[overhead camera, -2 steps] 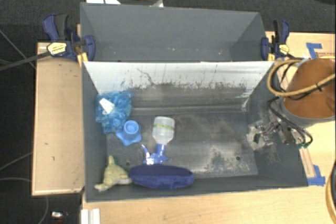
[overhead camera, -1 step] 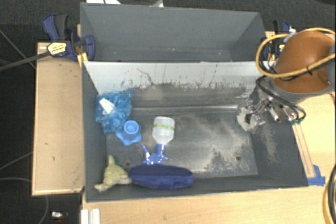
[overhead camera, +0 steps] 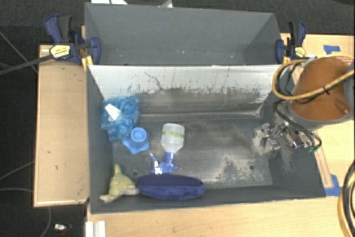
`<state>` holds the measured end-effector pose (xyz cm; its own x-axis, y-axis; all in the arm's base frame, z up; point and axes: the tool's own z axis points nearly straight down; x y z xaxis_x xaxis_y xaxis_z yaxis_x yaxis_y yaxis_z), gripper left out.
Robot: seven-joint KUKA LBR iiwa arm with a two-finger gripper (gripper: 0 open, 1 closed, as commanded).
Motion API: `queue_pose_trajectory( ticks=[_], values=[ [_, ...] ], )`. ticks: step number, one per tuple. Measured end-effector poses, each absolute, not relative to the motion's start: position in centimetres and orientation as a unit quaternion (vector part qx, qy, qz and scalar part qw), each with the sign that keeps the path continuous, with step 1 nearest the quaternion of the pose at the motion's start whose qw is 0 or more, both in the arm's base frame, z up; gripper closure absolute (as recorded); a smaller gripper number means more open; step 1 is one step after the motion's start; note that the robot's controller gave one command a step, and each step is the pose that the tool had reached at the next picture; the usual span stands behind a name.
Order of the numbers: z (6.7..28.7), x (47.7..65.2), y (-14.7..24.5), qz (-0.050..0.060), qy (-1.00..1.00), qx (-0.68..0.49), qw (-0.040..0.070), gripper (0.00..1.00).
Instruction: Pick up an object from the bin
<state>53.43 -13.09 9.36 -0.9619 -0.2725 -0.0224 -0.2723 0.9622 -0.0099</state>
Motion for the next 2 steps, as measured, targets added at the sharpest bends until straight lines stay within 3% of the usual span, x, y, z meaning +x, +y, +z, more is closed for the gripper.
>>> queue_pose_trajectory(
  ticks=[1, 2],
  values=[
    [8.3, 53.0, -13.7, -0.003, 0.985, -0.169, 0.013, 1.0],
    [7.6, 55.7, -11.3, -0.004, 0.989, -0.146, 0.014, 1.0]
  ],
)
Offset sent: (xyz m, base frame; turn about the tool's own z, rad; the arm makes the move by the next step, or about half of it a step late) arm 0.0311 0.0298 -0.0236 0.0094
